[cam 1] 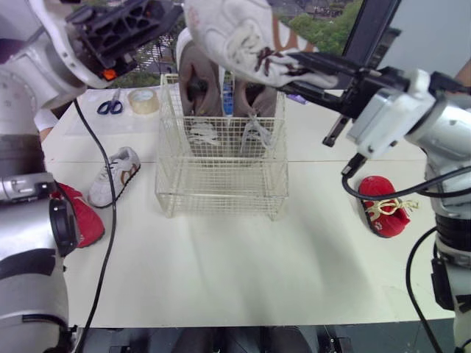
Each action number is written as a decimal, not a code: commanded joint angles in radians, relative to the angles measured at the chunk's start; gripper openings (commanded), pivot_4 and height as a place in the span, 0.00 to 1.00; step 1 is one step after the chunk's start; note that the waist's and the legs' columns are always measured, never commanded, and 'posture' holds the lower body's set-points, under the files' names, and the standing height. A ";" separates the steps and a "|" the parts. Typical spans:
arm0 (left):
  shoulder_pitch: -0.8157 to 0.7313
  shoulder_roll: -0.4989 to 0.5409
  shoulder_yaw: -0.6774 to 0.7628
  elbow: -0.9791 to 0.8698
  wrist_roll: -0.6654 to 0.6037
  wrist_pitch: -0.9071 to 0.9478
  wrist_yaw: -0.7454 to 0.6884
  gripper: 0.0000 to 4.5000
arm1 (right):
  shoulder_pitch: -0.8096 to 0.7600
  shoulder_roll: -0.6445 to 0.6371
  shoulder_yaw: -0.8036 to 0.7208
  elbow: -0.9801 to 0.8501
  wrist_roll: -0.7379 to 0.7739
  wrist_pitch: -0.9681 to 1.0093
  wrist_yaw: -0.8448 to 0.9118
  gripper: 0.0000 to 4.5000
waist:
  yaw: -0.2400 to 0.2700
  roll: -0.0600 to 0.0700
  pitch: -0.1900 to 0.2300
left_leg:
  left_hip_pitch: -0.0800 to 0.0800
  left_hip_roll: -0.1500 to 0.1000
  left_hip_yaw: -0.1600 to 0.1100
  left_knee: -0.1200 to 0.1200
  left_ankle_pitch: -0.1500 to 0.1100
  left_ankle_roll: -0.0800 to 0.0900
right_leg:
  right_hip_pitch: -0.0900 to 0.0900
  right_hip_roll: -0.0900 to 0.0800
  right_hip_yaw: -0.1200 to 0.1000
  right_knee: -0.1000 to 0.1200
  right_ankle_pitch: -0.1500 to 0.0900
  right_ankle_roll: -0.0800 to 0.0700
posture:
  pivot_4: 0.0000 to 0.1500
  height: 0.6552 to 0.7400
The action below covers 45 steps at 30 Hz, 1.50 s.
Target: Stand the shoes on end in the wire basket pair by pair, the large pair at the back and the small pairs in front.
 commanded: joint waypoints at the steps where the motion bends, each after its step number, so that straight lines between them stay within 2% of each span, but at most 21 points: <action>1: -0.045 -0.001 -0.043 0.015 0.075 -0.008 -0.083 1.00 | -0.048 0.020 -0.004 0.016 -0.007 -0.058 0.014 0.07 | -0.003 0.000 0.000 | 0.000 0.000 0.000 0.000 0.000 0.000 | 0.000 0.000 0.000 0.000 0.000 0.000 | 1.00 0.95; 4: -0.063 -0.005 -0.051 0.038 0.105 0.002 -0.129 1.00 | -0.058 0.036 0.002 0.031 -0.015 -0.075 0.022 0.07 | -0.004 0.000 0.000 | 0.000 0.000 0.000 0.000 0.000 0.000 | 0.000 0.000 0.000 0.000 0.000 0.000 | 1.00 0.95; 7: -0.070 0.000 -0.061 0.044 0.132 0.015 -0.172 0.81 | -0.073 0.049 0.007 0.049 -0.023 -0.092 0.029 0.07 | -0.011 0.000 0.000 | 0.000 0.000 0.000 0.000 0.000 0.000 | 0.000 0.000 0.000 0.000 0.000 0.000 | 1.00 0.95; 12: -0.071 -0.006 -0.048 0.041 0.158 0.032 -0.200 0.25 | -0.081 0.056 0.015 0.060 -0.029 -0.106 0.048 0.07 | -0.015 0.000 0.000 | 0.000 0.000 0.000 0.000 0.000 0.000 | -0.001 0.000 0.000 0.001 0.000 0.000 | 1.00 0.95; 14: -0.065 -0.009 -0.042 0.037 0.169 0.028 -0.198 0.08 | -0.084 0.058 0.016 0.064 -0.031 -0.109 0.055 0.07 | -0.015 0.000 0.000 | 0.000 0.000 0.000 0.000 0.000 0.000 | -0.001 0.000 0.000 0.001 0.000 0.000 | 1.00 0.95; 17: -0.054 -0.014 -0.008 0.034 0.173 0.030 -0.151 0.06 | -0.081 0.061 0.011 0.060 -0.031 -0.097 0.056 0.07 | -0.015 0.000 0.000 | 0.000 0.000 0.000 0.000 0.000 0.000 | -0.001 0.000 0.000 0.002 0.000 0.000 | 1.00 0.95; 19: -0.040 -0.016 0.074 0.044 0.146 0.043 -0.065 0.06 | -0.036 0.064 -0.021 0.041 0.004 0.004 0.033 0.29 | -0.014 0.000 0.000 | 0.000 0.000 0.000 0.001 0.000 0.000 | -0.001 0.000 0.000 0.002 0.000 0.000 | 1.00 0.95; 20: -0.024 -0.022 0.123 0.043 0.127 0.045 -0.016 0.06 | 0.015 0.072 -0.052 0.024 0.048 0.079 0.011 0.34 | -0.013 0.000 0.000 | 0.000 0.000 0.000 0.001 0.000 0.000 | -0.001 0.000 0.000 0.002 0.000 0.000 | 1.00 0.95; 22: 0.040 -0.060 0.228 0.001 0.086 0.024 0.097 0.06 | 0.125 0.113 -0.122 -0.019 0.142 0.219 -0.063 0.59 | -0.012 -0.001 -0.001 | 0.000 0.000 -0.001 0.001 0.000 0.000 | -0.001 0.000 0.000 0.002 0.000 0.000 | 1.00 0.95; 23: 0.090 -0.102 0.288 -0.043 0.055 0.008 0.173 0.06 | 0.167 0.159 -0.158 -0.051 0.217 0.317 -0.133 0.68 | -0.012 -0.002 -0.001 | 0.000 0.000 -0.002 0.001 0.000 0.000 | 0.000 0.000 0.000 0.002 0.000 0.000 | 1.00 0.95; 25: 0.170 -0.189 0.384 -0.142 -0.014 -0.001 0.315 0.06 | 0.191 0.246 -0.210 -0.111 0.339 0.472 -0.263 0.93 | -0.012 -0.001 -0.001 | 0.000 0.000 -0.002 0.001 0.000 0.000 | 0.000 0.000 0.000 0.003 0.000 0.000 | 1.00 0.95; 26: 0.206 -0.241 0.423 -0.205 -0.059 -0.005 0.384 0.06 | 0.181 0.292 -0.231 -0.142 0.418 0.552 -0.331 0.99 | -0.012 -0.001 -0.001 | 0.000 0.000 -0.002 0.002 0.000 0.000 | -0.001 -0.001 0.000 0.004 0.000 0.000 | 1.00 0.95; 28: 0.251 -0.331 0.468 -0.313 -0.131 -0.021 0.504 0.06 | 0.142 0.371 -0.264 -0.181 0.561 0.671 -0.451 0.99 | -0.009 -0.002 0.000 | -0.001 0.000 -0.002 0.002 0.001 -0.001 | -0.003 -0.001 0.001 0.008 0.000 0.000 | 1.00 0.95; 31: 0.290 -0.501 0.498 -0.481 -0.261 -0.089 0.700 0.06 | 0.060 0.522 -0.316 -0.189 0.966 0.812 -0.662 0.99 | -0.011 -0.002 0.000 | -0.002 0.000 -0.002 0.002 0.001 -0.002 | -0.006 -0.001 0.001 0.013 0.000 0.000 | 1.00 0.95; 32: 0.296 -0.539 0.498 -0.515 -0.292 -0.108 0.746 0.06 | 0.045 0.556 -0.331 -0.184 1.088 0.831 -0.708 0.99 | -0.012 -0.003 -0.001 | -0.002 0.000 -0.002 0.002 0.002 -0.002 | -0.007 -0.001 0.001 0.013 0.000 0.000 | 1.00 0.95; 34: 0.309 -0.586 0.485 -0.557 -0.342 -0.135 0.808 0.06 | 0.025 0.595 -0.346 -0.173 1.232 0.851 -0.765 0.99 | -0.014 -0.002 -0.001 | -0.001 0.000 -0.002 0.001 0.002 -0.002 | -0.007 -0.001 0.001 0.014 0.000 0.000 | 1.00 0.95; 38: 0.341 -0.620 0.440 -0.581 -0.430 -0.152 0.871 0.06 | 0.001 0.601 -0.337 -0.141 1.335 0.864 -0.802 0.99 | -0.014 -0.002 -0.001 | -0.001 0.000 -0.002 0.001 0.001 -0.001 | -0.006 0.000 0.001 0.015 0.000 0.000 | 1.00 0.95; 45: 0.410 -0.586 0.366 -0.574 -0.430 -0.158 0.868 0.06 | -0.029 0.594 -0.318 -0.133 1.386 0.858 -0.808 0.99 | -0.014 -0.002 -0.001 | 0.000 0.000 -0.002 0.002 0.001 0.001 | -0.006 0.000 0.001 0.015 0.000 0.000 | 1.00 0.95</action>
